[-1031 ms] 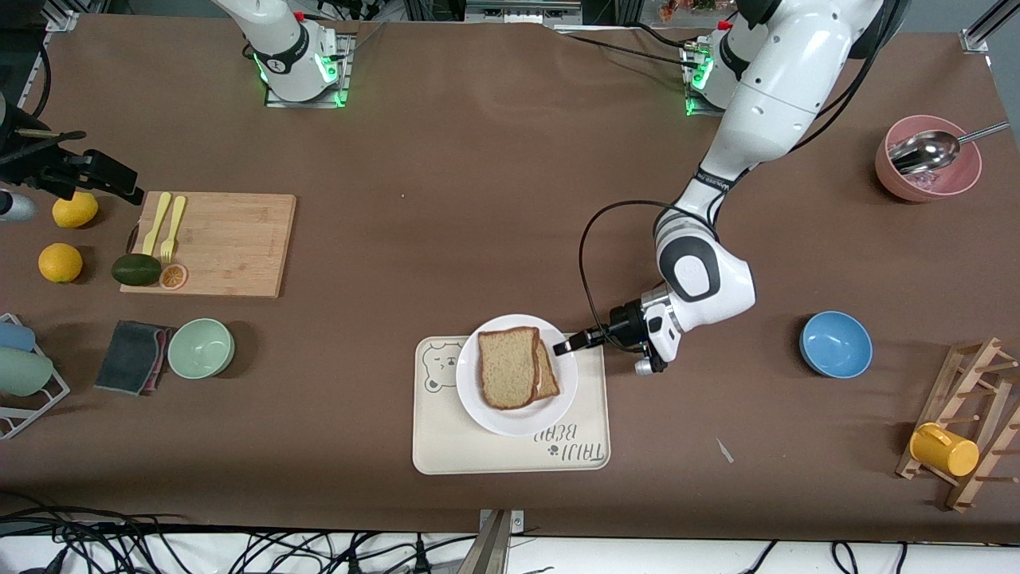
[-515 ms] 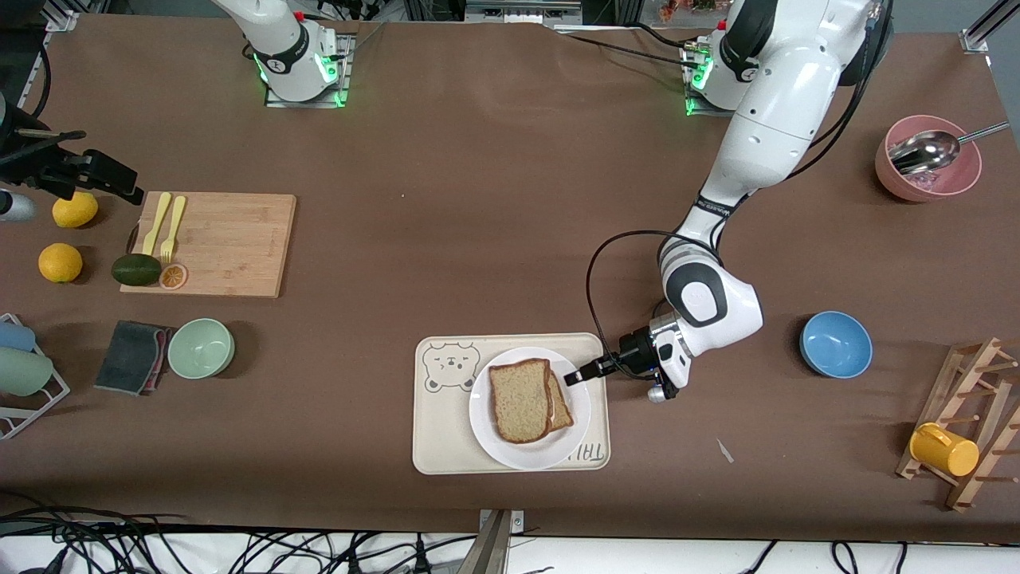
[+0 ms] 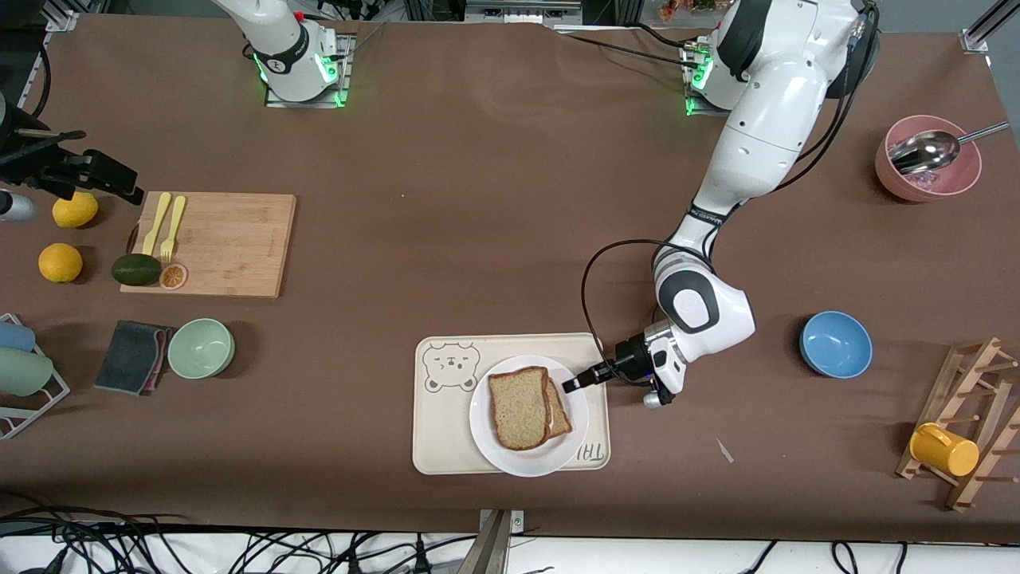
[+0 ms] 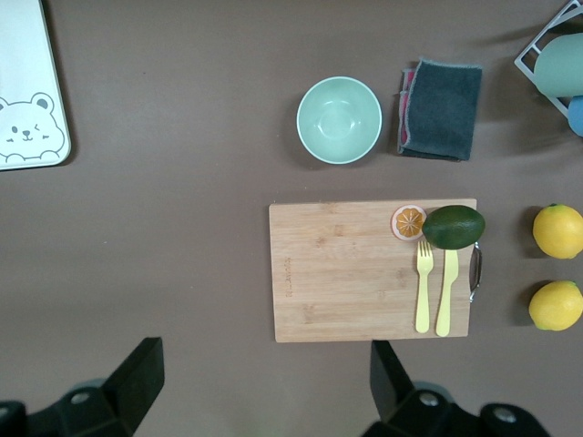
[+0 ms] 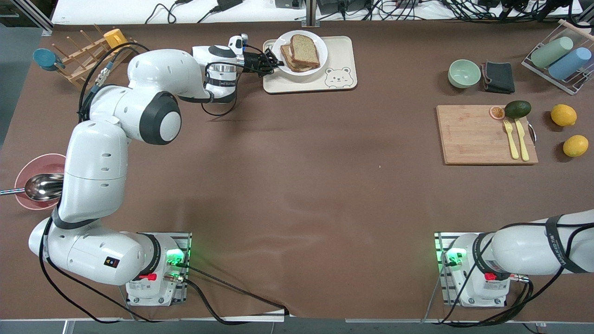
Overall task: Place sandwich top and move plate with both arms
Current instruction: 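Hold the plate on the tray and release it with the left gripper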
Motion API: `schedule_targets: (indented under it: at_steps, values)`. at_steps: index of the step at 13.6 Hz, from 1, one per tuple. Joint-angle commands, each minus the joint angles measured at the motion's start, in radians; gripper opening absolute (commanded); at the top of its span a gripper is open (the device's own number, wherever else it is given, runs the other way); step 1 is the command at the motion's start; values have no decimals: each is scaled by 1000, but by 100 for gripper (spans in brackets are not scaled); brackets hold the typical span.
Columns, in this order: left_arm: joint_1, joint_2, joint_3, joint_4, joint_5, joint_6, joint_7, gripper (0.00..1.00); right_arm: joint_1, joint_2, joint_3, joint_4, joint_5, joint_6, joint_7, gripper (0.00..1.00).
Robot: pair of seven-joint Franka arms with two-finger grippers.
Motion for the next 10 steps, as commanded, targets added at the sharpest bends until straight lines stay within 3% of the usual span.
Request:
schedule_targets:
  at_steps: [1,3,7,10]
  values:
    - [-20,15,8,38,27,11,-31,0,-2,4,2,23,15,-20,2,100]
    - [-20,15,8,36,27,8,-31,0,-2,4,2,23,15,-20,2,100]
    - [-22,13,8,39,42,8,-31,30,-2,4,2,23,15,-20,2,100]
    - [-20,12,10,39,64,8,-32,46,-2,4,2,23,15,-20,2,100]
